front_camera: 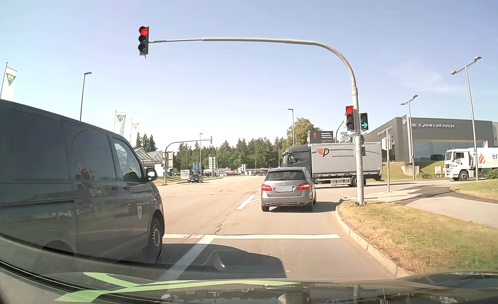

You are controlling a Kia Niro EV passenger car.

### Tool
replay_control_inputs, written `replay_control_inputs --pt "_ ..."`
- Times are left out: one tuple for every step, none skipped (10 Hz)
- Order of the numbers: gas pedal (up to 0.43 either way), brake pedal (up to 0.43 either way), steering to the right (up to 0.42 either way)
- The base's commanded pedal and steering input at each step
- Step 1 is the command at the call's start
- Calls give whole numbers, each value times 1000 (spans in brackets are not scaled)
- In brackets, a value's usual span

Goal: Follow the waypoints while adhering to traffic rules and regulations

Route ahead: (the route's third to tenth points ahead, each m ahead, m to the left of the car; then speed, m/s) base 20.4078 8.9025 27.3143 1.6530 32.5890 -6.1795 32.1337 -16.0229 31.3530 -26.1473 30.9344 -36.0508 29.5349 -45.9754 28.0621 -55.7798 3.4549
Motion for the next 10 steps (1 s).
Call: replay_control_inputs --pt "260 0 -18" --pt "248 0 -18" --pt "209 0 -18" --pt "169 0 -18" --pt "130 0 -16" --pt "130 0 -12" --pt "130 0 -10" --pt "138 0 -9" --pt "150 0 -7" --pt "150 0 -4"
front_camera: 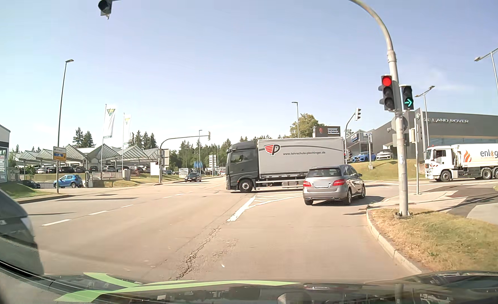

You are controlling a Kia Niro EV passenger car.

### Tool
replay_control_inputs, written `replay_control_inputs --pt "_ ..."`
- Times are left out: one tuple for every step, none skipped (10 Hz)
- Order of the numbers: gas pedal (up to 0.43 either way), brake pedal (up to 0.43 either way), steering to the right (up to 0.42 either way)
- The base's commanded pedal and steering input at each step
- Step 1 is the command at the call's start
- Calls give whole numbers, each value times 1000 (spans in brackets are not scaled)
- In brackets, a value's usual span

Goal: Follow the waypoints while adhering to traffic rules and regulations

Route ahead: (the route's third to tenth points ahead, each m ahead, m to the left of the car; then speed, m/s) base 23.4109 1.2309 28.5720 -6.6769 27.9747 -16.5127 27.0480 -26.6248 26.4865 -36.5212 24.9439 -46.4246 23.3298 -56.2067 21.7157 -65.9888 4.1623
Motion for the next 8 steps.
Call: replay_control_inputs --pt "150 0 -2" --pt "150 0 1" --pt "150 0 4" --pt "130 0 5" --pt "118 0 5" --pt "118 0 7" --pt "118 0 11" --pt "118 0 19"
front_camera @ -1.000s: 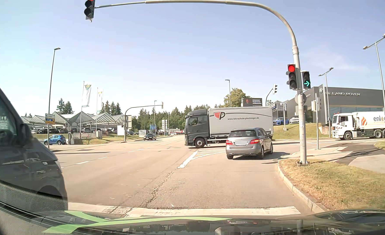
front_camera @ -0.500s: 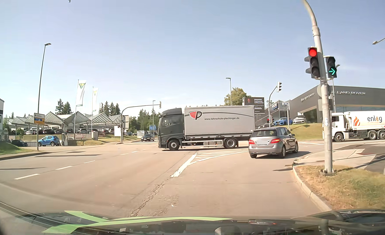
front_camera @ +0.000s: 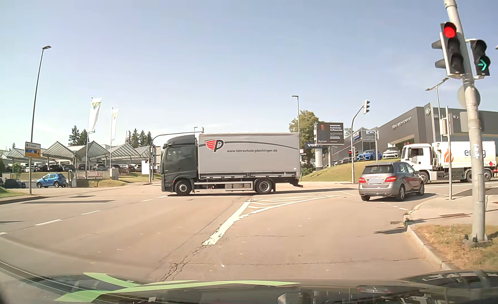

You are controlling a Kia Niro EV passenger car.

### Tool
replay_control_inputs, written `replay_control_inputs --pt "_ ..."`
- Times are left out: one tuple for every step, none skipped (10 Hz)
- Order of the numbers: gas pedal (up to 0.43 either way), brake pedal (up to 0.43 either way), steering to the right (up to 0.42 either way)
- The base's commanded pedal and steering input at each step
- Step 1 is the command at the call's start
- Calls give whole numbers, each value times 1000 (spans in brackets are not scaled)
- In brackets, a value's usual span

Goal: Follow the waypoints while adhering to traffic rules and regulations

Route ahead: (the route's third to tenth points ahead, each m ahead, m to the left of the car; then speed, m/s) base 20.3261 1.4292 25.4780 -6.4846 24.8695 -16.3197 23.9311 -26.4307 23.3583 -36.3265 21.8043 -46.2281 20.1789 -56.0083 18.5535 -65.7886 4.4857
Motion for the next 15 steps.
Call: replay_control_inputs --pt "118 0 28" --pt "118 0 39" --pt "118 0 52" --pt "118 0 71" --pt "118 0 85" --pt "118 0 99" --pt "110 0 111" --pt "110 0 120" --pt "87 0 129" --pt "87 0 135" --pt "67 0 133" --pt "67 0 132" --pt "67 0 135" --pt "67 0 136" --pt "67 0 151"
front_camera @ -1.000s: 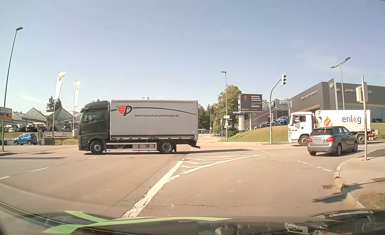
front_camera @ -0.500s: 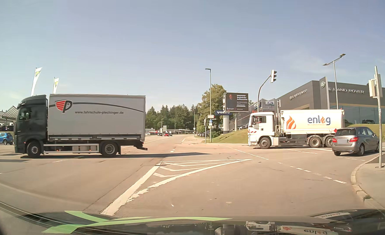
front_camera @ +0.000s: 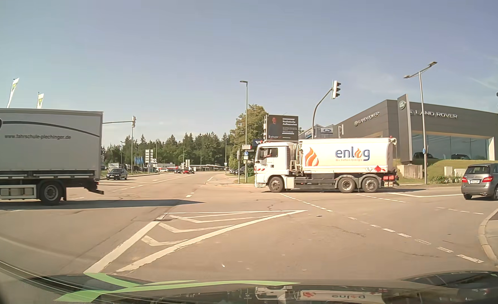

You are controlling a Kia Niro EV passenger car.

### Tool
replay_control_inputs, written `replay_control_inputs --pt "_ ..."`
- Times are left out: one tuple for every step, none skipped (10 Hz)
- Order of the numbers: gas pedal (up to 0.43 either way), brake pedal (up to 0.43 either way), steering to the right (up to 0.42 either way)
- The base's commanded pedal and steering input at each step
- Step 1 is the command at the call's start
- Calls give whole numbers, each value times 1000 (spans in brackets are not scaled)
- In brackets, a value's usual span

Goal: Follow the waypoints while adhering to traffic rules and regulations

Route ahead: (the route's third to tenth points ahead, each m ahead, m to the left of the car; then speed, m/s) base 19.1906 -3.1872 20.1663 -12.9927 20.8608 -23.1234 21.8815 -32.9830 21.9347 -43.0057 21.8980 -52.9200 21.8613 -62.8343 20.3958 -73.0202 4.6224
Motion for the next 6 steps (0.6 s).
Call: replay_control_inputs --pt "67 0 169" --pt "67 0 184" --pt "79 0 194" --pt "87 0 201" --pt "110 0 205" --pt "110 0 210"
